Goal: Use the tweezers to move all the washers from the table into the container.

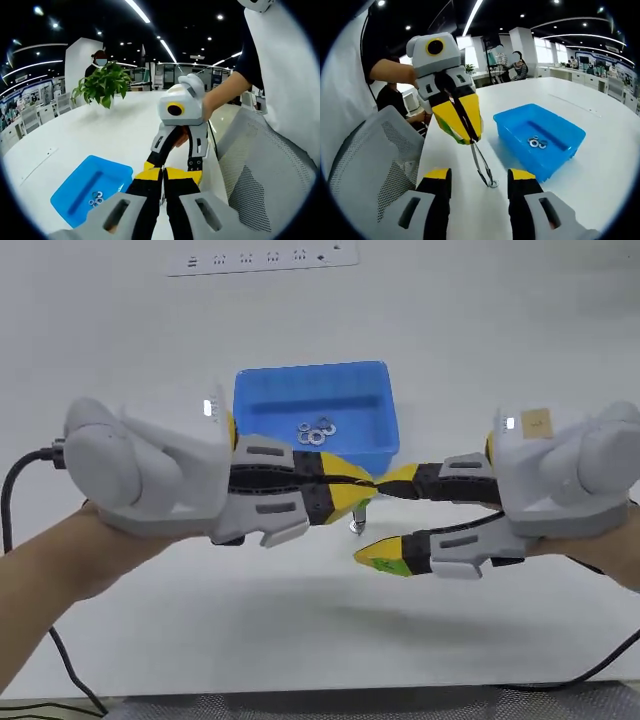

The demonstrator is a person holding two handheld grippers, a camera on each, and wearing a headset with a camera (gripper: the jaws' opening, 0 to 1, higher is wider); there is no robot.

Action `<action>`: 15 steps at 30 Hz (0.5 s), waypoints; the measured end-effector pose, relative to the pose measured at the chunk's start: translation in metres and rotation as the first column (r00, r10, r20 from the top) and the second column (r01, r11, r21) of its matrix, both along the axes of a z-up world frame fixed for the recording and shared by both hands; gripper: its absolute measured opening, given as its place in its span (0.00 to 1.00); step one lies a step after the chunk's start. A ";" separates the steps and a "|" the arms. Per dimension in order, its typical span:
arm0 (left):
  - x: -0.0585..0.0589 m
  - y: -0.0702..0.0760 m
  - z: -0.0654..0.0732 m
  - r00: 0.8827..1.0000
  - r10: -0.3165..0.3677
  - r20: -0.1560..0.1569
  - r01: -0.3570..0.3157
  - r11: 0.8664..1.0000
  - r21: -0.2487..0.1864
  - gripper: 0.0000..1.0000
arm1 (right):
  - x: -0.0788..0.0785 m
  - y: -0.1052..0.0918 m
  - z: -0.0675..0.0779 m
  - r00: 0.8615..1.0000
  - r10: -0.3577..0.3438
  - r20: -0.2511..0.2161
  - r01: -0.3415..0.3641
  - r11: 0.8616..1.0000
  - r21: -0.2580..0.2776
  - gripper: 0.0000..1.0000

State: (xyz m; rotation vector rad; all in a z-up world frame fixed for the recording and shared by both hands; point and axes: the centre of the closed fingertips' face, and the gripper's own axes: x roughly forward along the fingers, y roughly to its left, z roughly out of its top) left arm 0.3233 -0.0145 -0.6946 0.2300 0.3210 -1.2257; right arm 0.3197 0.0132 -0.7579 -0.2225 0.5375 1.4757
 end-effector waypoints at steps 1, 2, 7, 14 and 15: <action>0.000 0.000 0.000 1.000 0.000 -0.001 0.000 1.000 0.000 0.05 | 0.000 0.001 -0.002 1.000 0.013 0.014 -0.013 1.000 -0.005 0.41; 0.000 0.001 -0.001 1.000 -0.001 -0.003 0.001 1.000 0.001 0.05 | 0.001 0.002 -0.005 0.999 0.029 0.030 -0.029 0.999 -0.014 0.37; -0.002 0.002 -0.002 1.000 -0.008 -0.005 0.008 1.000 0.005 0.05 | 0.001 0.008 -0.008 0.996 0.081 0.047 -0.080 0.997 -0.025 0.27; -0.003 0.002 -0.004 1.000 -0.009 -0.010 0.009 1.000 0.008 0.05 | -0.003 0.010 -0.009 0.988 0.148 0.049 -0.146 0.989 -0.033 0.19; -0.003 0.002 -0.004 1.000 -0.012 -0.012 0.012 1.000 0.008 0.05 | -0.003 0.010 -0.009 0.985 0.163 0.063 -0.161 0.986 -0.039 0.18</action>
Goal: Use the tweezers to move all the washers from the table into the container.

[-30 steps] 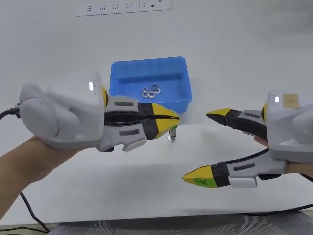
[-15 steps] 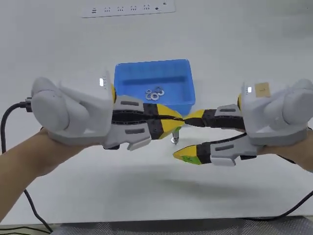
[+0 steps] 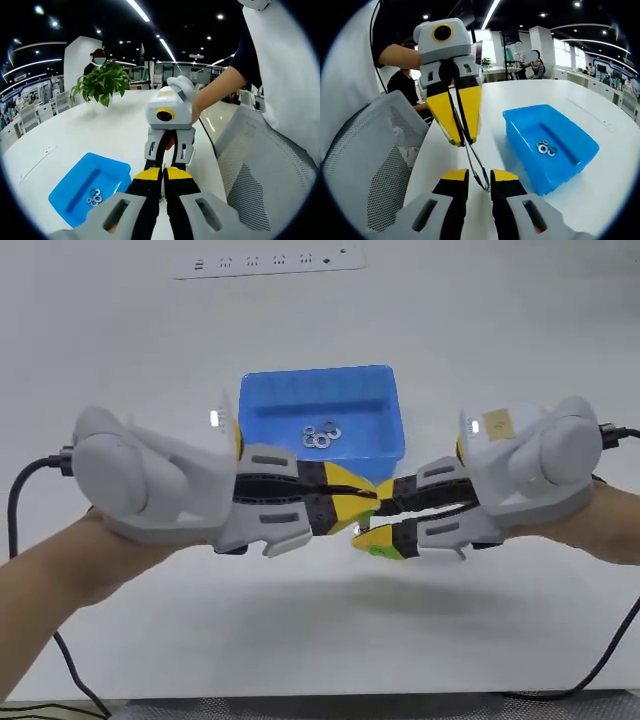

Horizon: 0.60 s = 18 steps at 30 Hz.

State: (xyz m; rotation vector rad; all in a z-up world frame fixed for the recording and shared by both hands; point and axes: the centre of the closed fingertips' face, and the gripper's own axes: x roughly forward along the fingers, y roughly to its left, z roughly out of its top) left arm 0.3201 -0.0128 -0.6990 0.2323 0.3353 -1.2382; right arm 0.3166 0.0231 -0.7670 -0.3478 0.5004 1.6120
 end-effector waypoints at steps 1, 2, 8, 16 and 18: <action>0.000 0.000 0.000 1.000 -0.001 -0.001 0.001 1.000 0.000 0.05 | 0.000 0.000 0.000 1.000 0.007 0.011 -0.007 1.000 -0.004 0.18; 0.000 0.000 -0.001 1.000 -0.002 -0.001 0.002 1.000 0.000 0.05 | 0.000 -0.001 -0.001 1.000 0.014 0.015 -0.014 1.000 -0.008 0.17; -0.001 -0.002 -0.003 1.000 -0.015 -0.002 0.015 1.000 0.007 0.06 | -0.001 -0.002 -0.002 0.998 0.050 0.042 -0.049 0.999 -0.019 0.13; 0.002 -0.003 -0.004 1.000 0.008 -0.013 -0.008 1.000 0.021 0.06 | 0.001 -0.002 -0.003 0.988 0.078 0.130 -0.075 0.997 -0.028 0.10; 0.004 -0.004 -0.005 0.999 0.031 -0.017 -0.031 0.999 0.028 0.06 | 0.002 -0.002 -0.003 0.988 0.073 0.134 -0.071 0.997 -0.026 0.09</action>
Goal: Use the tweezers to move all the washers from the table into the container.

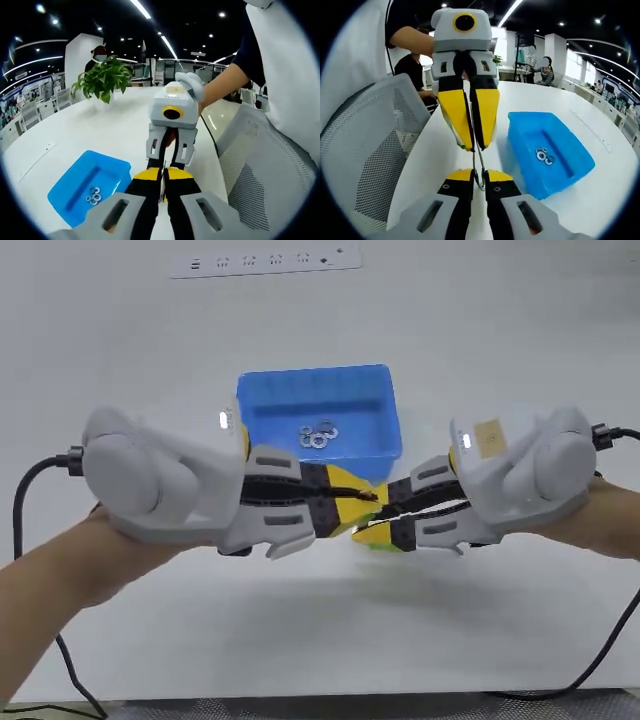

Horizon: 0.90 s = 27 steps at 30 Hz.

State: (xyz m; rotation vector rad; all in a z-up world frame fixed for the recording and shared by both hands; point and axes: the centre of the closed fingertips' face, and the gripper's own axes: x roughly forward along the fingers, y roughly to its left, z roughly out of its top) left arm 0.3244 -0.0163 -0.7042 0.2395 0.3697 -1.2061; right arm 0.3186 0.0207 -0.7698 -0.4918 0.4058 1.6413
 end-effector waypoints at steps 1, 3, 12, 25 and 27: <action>0.000 0.000 0.000 1.000 0.000 0.000 0.000 1.000 0.000 0.07 | 0.000 0.000 0.000 1.000 -0.003 -0.001 0.003 1.000 0.003 0.09; 0.000 0.000 -0.001 1.000 0.004 0.004 -0.004 1.000 0.005 0.07 | 0.001 0.000 0.000 1.000 -0.012 -0.008 0.012 1.000 0.010 0.09; -0.009 0.004 0.007 1.000 0.007 0.022 -0.007 1.000 -0.016 0.21 | 0.004 -0.002 0.001 0.999 -0.046 -0.024 0.047 0.999 0.022 0.09; 0.001 0.024 0.039 0.973 0.228 -0.022 -0.227 0.949 -0.216 0.55 | 0.001 0.007 0.034 0.999 -0.053 -0.009 0.053 0.997 0.049 0.09; 0.004 0.029 0.051 0.963 0.265 -0.044 -0.267 0.923 -0.276 0.61 | 0.002 0.009 0.043 0.998 -0.056 -0.004 0.056 0.996 0.066 0.09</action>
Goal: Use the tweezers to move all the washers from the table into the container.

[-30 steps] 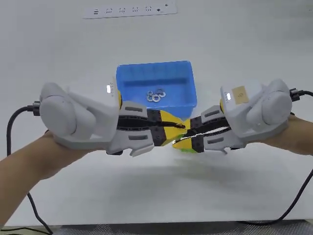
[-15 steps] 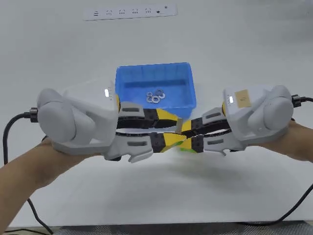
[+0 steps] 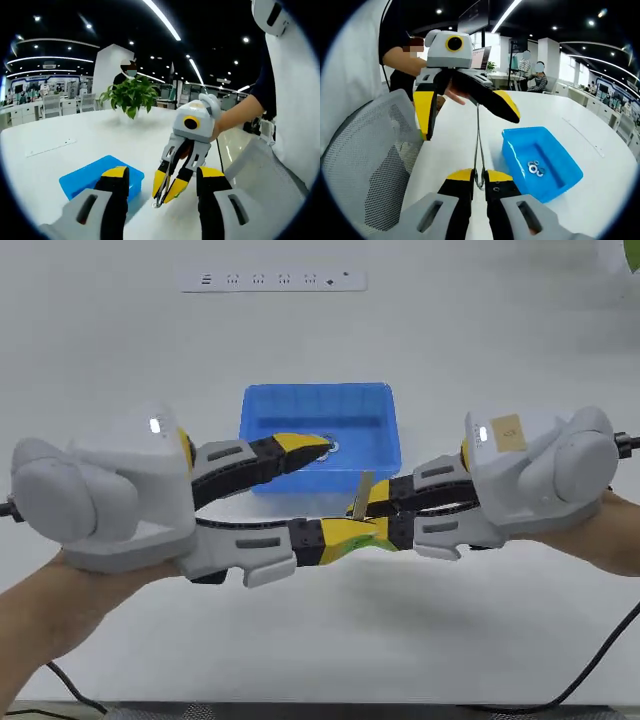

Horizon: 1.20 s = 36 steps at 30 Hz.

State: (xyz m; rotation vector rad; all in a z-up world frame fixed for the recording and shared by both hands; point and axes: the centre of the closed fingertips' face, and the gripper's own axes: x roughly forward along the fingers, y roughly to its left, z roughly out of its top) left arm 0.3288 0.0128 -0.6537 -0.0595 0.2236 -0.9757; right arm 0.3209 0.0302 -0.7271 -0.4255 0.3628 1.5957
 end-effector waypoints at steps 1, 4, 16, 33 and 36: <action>0.002 0.004 0.004 1.000 0.014 0.015 -0.014 1.000 -0.003 0.63 | 0.001 0.001 0.004 1.000 -0.002 0.000 0.002 1.000 0.006 0.09; 0.004 0.012 0.011 0.999 0.034 0.026 -0.033 0.999 -0.012 0.65 | 0.004 0.004 0.015 1.000 -0.006 0.017 0.006 1.000 0.018 0.09; -0.009 0.036 0.008 0.996 0.094 0.011 -0.093 0.995 -0.031 0.71 | 0.031 0.014 0.052 0.995 -0.020 0.100 0.016 0.999 0.043 0.09; -0.018 0.084 -0.001 0.967 0.254 -0.022 -0.254 0.966 -0.054 0.71 | 0.097 0.039 0.018 0.990 -0.122 0.077 0.122 0.993 0.003 0.09; -0.018 0.090 -0.002 0.962 0.272 -0.026 -0.273 0.961 -0.051 0.71 | 0.099 0.043 0.000 0.991 -0.119 0.065 0.121 0.992 -0.027 0.09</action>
